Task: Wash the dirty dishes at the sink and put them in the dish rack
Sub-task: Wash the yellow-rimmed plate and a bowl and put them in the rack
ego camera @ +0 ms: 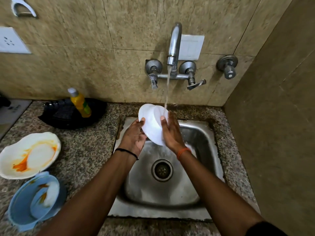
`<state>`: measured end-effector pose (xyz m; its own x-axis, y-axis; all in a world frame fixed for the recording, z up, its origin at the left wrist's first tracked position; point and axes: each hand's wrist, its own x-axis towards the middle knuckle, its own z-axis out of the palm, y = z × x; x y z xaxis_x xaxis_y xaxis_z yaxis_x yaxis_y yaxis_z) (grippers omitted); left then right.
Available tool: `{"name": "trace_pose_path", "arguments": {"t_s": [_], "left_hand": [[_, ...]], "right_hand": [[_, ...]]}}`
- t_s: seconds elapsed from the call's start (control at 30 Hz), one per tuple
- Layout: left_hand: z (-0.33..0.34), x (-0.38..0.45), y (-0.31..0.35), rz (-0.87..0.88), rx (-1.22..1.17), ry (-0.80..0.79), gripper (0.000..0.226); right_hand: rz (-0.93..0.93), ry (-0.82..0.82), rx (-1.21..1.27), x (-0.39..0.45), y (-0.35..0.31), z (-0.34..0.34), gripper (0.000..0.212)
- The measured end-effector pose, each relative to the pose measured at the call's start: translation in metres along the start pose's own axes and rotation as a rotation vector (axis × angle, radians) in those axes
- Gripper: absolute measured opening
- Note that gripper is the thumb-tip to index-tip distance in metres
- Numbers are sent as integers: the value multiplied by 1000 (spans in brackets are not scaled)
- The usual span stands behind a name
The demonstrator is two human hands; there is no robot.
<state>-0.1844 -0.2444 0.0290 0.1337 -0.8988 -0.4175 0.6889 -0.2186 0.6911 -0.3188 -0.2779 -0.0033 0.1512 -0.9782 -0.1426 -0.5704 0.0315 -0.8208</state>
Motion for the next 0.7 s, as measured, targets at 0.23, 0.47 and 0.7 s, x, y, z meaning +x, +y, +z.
{"name": "trace_pose_path", "arguments": {"t_s": [0.23,0.47,0.7], "left_hand": [[21,-10,-3,34,-132,28,29],[26,-23,-13,-31,129,14,26],[3,-18,-2,-23,217,-28,20]], "right_hand": [[-445,158,-349,-13,-12,9,66],[130,-12,286,37,-27,-24,48],[538,-209,611,37,23,-43,49]]}}
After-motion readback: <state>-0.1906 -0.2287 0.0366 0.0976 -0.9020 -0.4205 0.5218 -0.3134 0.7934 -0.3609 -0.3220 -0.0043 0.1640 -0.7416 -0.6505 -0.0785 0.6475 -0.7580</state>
